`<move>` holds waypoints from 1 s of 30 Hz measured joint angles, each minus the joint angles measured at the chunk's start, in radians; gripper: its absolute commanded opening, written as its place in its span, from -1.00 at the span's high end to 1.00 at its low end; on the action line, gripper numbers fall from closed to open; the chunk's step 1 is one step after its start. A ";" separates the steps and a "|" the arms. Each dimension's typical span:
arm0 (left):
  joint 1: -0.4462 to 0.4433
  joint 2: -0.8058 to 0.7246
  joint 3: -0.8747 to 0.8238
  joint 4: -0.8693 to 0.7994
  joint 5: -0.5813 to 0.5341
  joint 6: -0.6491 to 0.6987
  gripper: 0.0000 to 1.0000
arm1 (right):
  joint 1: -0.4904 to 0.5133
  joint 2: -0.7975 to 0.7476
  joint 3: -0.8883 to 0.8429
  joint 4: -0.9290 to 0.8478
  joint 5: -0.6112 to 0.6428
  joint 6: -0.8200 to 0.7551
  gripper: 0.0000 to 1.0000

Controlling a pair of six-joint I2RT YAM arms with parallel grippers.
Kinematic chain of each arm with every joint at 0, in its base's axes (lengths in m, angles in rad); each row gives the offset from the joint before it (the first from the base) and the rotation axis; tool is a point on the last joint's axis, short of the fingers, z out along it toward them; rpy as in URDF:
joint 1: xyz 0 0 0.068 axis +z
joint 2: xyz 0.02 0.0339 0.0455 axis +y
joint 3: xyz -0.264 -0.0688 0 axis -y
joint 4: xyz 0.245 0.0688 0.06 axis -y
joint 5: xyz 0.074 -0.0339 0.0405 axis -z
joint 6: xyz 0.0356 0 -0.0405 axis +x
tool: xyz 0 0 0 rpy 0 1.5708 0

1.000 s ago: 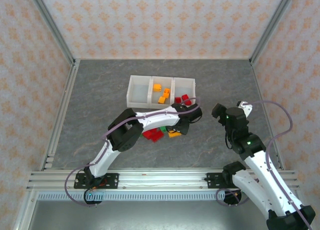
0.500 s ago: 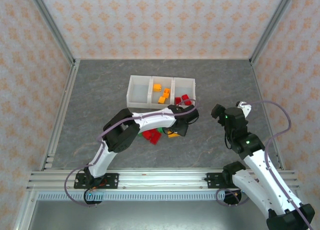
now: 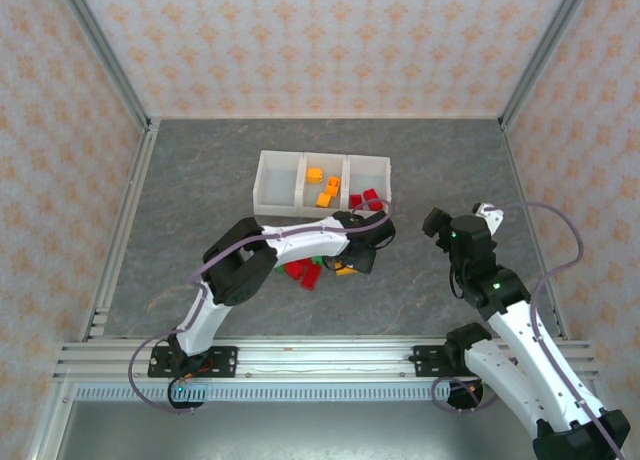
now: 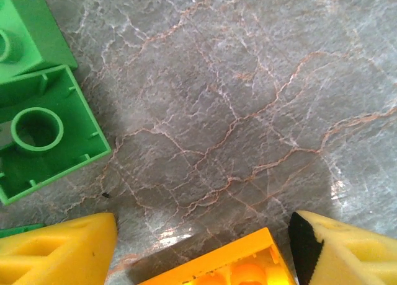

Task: Sort the legos into containers by color
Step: Pick up the lego from the middle-left of the table.

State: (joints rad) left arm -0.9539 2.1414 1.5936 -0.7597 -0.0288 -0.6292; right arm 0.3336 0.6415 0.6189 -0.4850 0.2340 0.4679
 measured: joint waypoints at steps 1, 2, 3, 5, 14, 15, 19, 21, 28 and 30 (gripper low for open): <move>0.000 -0.002 -0.003 0.000 0.002 -0.003 -0.54 | 0.000 0.000 0.000 0.000 -0.002 0.000 -1.00; 0.000 -0.005 -0.006 0.000 0.002 -0.004 -0.56 | 0.000 0.000 0.000 0.000 -0.002 0.000 -1.00; 0.000 -0.008 -0.012 0.002 0.002 -0.008 -0.58 | 0.000 0.000 0.000 0.000 -0.003 0.000 -1.00; 0.000 -0.022 -0.031 0.005 0.003 -0.015 -0.62 | 0.000 0.000 0.000 0.000 -0.003 0.000 -1.00; 0.000 -0.074 -0.114 0.017 0.021 -0.079 -0.83 | 0.000 0.000 0.000 0.006 -0.010 0.000 -1.00; -0.001 -0.075 -0.116 0.019 0.021 -0.082 -0.81 | 0.000 0.000 -0.002 0.008 -0.011 0.000 -1.00; -0.002 -0.076 -0.116 0.023 0.029 -0.096 -0.69 | 0.000 0.000 -0.006 0.013 -0.017 0.000 -1.00; -0.002 -0.076 -0.116 0.024 0.038 -0.102 -0.64 | 0.000 0.000 -0.007 0.014 -0.017 0.000 -1.00; -0.004 -0.076 -0.116 0.025 0.057 -0.110 -0.40 | 0.000 0.000 -0.007 0.014 -0.017 0.000 -0.99; -0.008 -0.075 -0.116 0.026 0.059 -0.113 -0.28 | 0.000 0.000 -0.007 0.014 -0.017 0.000 -1.00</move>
State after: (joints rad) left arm -0.9615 2.0663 1.4780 -0.7338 0.0303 -0.7425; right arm 0.3336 0.6415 0.6117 -0.4709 0.2169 0.4679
